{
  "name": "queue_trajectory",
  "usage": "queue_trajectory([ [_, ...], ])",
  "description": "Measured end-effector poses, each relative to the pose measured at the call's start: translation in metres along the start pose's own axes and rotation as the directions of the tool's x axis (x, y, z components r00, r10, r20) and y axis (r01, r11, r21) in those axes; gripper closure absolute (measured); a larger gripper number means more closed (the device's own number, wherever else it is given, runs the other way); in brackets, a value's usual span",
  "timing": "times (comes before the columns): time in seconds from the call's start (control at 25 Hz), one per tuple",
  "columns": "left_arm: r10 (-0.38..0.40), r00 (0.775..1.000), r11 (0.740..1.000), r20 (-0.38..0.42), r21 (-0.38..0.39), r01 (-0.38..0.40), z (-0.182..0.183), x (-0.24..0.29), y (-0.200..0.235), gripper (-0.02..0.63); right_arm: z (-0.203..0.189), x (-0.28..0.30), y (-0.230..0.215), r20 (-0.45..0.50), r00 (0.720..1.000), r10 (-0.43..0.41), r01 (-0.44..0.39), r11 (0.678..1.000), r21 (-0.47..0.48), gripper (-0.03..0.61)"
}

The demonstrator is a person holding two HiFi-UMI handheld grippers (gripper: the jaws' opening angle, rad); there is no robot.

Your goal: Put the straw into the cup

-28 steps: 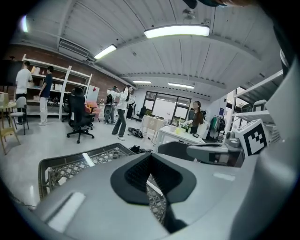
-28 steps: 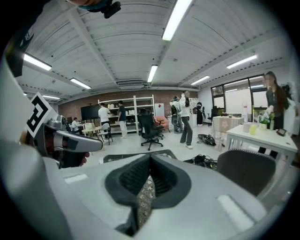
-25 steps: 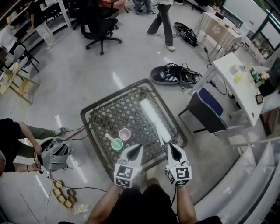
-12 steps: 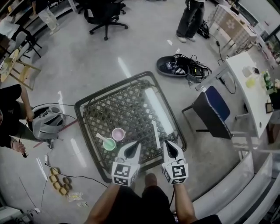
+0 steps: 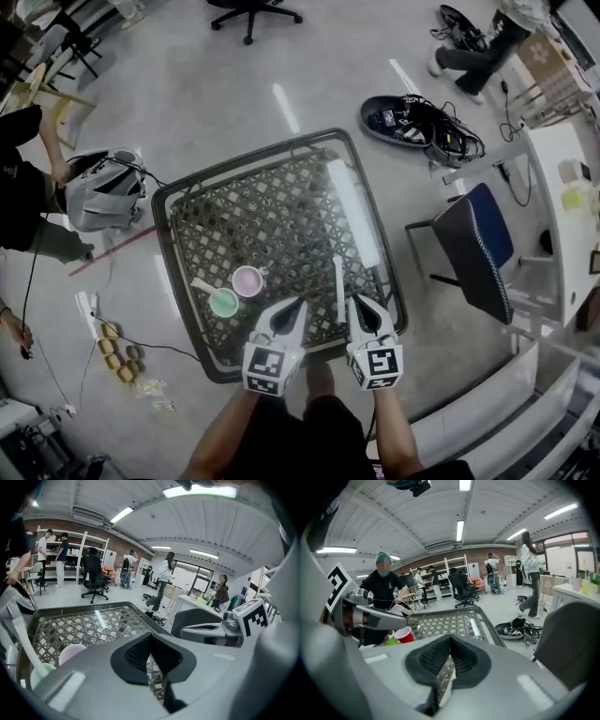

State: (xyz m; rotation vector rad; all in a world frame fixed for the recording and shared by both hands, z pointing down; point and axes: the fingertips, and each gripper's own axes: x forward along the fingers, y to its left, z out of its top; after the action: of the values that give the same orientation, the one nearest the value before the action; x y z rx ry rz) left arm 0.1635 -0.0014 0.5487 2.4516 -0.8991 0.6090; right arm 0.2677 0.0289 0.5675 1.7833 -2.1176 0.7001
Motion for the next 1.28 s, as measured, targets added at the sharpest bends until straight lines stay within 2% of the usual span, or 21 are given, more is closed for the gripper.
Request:
queue_trajectory([
  [0.32, 0.011, 0.999, 0.999, -0.047, -0.046, -0.014, -0.039, 0.023, 0.009, 0.607, -0.039, 0.033, -0.008, -0.065, 0.997, 0.037, -0.038, 0.999, -0.004, 0.575],
  [0.52, 0.022, 0.998, 0.998, -0.058, -0.060, -0.025, -0.051, 0.029, 0.015, 0.607, -0.046, 0.047, -0.016, -0.075, 0.997, 0.018, -0.019, 1.000, -0.004, 0.575],
  [0.72, 0.039, 0.997, 0.997, -0.063, -0.065, -0.043, -0.052, 0.027, 0.023, 0.607, -0.056, 0.061, -0.021, -0.138, 0.990, 0.006, -0.001, 0.999, 0.037, 0.572],
  [0.96, 0.038, 0.998, 0.997, -0.052, -0.068, -0.041, -0.047, 0.025, 0.020, 0.607, -0.067, 0.076, -0.027, -0.196, 0.981, 0.006, 0.007, 0.998, 0.066, 0.538],
  [1.28, 0.042, 0.997, 0.996, -0.061, -0.073, -0.046, -0.053, 0.019, 0.018, 0.607, -0.084, 0.093, -0.023, -0.278, 0.959, 0.049, -0.024, 0.996, 0.091, 0.441],
])
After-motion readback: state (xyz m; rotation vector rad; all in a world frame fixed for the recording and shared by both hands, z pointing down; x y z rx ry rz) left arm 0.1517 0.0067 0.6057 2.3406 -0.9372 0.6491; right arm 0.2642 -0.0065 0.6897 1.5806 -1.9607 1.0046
